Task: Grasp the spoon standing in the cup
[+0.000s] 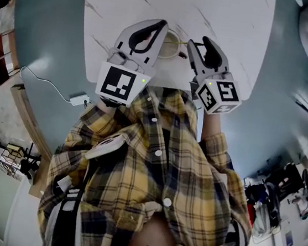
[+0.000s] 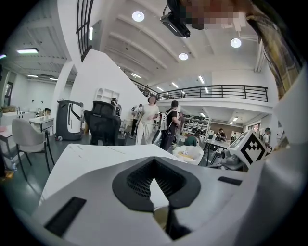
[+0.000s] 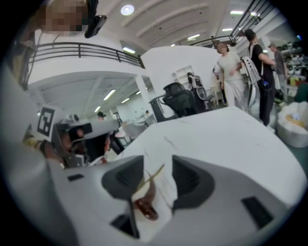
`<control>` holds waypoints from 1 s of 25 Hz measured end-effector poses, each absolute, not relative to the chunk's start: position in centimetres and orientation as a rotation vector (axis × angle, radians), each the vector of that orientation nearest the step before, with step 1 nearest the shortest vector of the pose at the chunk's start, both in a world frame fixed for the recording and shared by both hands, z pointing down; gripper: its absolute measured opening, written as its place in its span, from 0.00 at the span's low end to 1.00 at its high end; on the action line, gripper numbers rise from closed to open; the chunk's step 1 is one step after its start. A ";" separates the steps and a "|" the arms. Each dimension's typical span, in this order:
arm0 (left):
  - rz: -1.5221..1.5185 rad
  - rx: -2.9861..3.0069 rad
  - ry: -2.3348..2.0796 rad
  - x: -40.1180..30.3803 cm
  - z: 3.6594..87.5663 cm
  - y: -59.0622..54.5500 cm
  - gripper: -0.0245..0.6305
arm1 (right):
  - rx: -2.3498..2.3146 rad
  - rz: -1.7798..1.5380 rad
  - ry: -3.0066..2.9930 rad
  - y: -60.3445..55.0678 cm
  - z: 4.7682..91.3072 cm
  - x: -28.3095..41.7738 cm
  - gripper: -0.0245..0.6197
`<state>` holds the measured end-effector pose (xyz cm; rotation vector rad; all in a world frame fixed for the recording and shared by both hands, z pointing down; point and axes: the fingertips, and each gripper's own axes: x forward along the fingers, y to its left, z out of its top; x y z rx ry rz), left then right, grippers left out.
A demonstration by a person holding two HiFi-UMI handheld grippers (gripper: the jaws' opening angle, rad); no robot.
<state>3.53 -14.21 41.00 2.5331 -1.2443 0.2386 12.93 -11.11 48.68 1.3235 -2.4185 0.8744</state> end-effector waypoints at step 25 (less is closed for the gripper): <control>0.268 2.486 -1.251 3.5 43.7 -13.9 0.06 | 1.263 0.960 -2.404 -10.3 51.8 11.6 0.30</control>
